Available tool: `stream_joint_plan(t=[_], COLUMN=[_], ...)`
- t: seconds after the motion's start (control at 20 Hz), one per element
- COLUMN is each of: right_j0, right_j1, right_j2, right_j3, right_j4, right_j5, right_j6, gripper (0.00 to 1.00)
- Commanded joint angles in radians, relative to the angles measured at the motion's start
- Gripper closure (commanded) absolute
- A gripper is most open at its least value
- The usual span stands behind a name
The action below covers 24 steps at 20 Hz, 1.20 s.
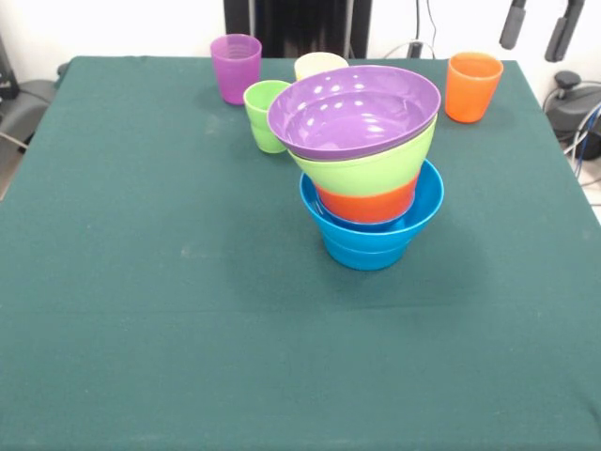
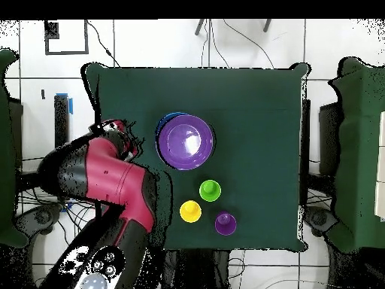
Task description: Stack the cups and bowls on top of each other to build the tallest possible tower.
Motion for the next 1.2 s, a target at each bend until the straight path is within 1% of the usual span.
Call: stream_joint_plan(t=[0.05, 0.45, 0.7, 0.95, 1.2], right_j0=[0.010, 0.006, 0.014, 0.047, 0.058], right_j1=[0.083, 0.092, 0.105, 0.122, 0.129], right_j2=[0.164, 0.225, 0.245, 0.238, 0.249], right_j3=[0.158, 0.214, 0.237, 0.244, 0.255], right_j4=[0.019, 0.072, 0.106, 0.147, 0.175], right_j5=[-0.132, -0.190, -0.205, -0.181, -0.162], right_j6=[0.202, 0.229, 0.232, 0.249, 0.250], gripper=[0.00, 0.00, 0.00, 0.00, 0.00])
